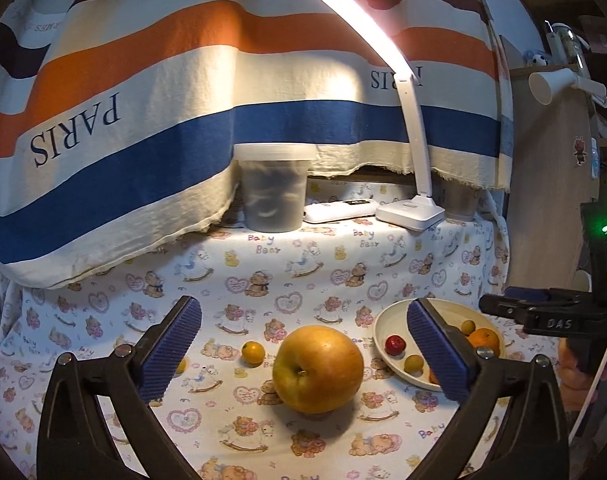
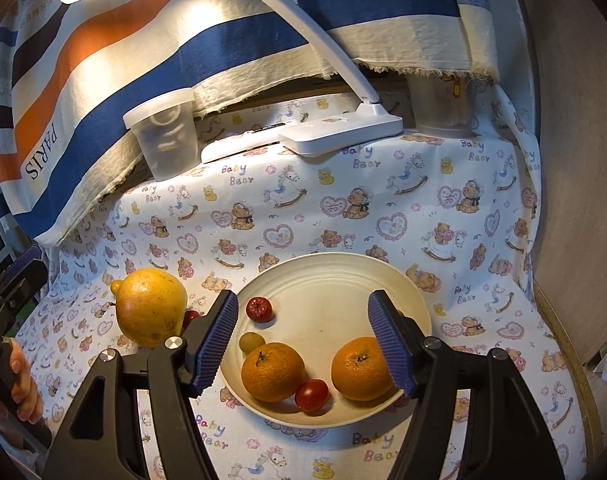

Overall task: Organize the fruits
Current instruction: 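Raise both open tools away from the plate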

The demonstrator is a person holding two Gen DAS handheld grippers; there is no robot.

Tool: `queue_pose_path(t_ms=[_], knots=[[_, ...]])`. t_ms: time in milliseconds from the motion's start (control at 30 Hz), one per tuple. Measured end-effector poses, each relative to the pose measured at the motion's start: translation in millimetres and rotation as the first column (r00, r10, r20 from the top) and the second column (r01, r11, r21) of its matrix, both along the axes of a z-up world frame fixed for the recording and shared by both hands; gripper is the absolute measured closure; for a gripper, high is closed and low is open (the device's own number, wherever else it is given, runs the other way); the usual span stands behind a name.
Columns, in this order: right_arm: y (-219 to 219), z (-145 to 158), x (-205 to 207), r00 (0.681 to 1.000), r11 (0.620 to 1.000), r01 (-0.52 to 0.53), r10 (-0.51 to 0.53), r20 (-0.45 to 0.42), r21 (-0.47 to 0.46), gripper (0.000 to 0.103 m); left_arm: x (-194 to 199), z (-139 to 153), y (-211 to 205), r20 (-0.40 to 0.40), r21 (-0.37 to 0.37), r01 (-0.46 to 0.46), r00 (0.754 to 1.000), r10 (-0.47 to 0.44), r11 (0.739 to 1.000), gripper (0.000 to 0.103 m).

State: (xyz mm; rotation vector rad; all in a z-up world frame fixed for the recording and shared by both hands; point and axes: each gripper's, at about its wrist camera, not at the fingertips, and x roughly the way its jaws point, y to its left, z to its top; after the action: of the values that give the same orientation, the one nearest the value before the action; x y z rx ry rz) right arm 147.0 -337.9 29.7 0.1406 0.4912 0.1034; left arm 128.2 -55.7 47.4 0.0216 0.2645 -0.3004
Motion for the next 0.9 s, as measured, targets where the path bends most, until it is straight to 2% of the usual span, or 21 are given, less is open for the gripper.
queue_pose_path(t_ms=[33, 200, 333, 533, 700, 767, 900], knots=[[1, 0, -1, 1.000, 1.000, 0.004, -0.004, 0.014, 0.001, 0.019, 0, -2, 1, 0.004, 0.005, -0.009, 1.000, 0.009, 1.000, 0.001], [4, 3, -6, 0.998, 1.000, 0.011, -0.011, 0.056, -0.007, 0.013, -1, -9, 2, 0.002, 0.021, -0.017, 1.000, 0.017, 1.000, 0.001], [4, 2, -8, 0.996, 0.999, 0.034, -0.033, 0.083, -0.009, 0.001, -2, -13, 6, -0.001, 0.012, -0.018, 1.000, 0.018, 1.000, 0.001], [4, -3, -6, 0.995, 0.999, 0.050, -0.049, 0.083, -0.014, 0.001, 4, -18, 14, -0.018, -0.002, -0.039, 0.999, 0.039, 0.999, 0.001], [9, -7, -6, 0.996, 0.999, 0.039, -0.036, 0.078, -0.028, 0.001, 10, -12, 24, -0.087, -0.023, -0.064, 0.994, 0.062, 0.998, 0.001], [12, -7, -6, 0.996, 0.999, 0.030, -0.027, 0.081, -0.040, 0.001, 9, -8, 31, -0.104, -0.055, -0.052, 0.993, 0.046, 0.997, 0.001], [17, -8, -7, 0.996, 0.998, 0.024, -0.019, 0.082, -0.058, 0.001, 11, -4, 37, -0.120, -0.065, -0.064, 0.991, 0.056, 0.996, 0.001]])
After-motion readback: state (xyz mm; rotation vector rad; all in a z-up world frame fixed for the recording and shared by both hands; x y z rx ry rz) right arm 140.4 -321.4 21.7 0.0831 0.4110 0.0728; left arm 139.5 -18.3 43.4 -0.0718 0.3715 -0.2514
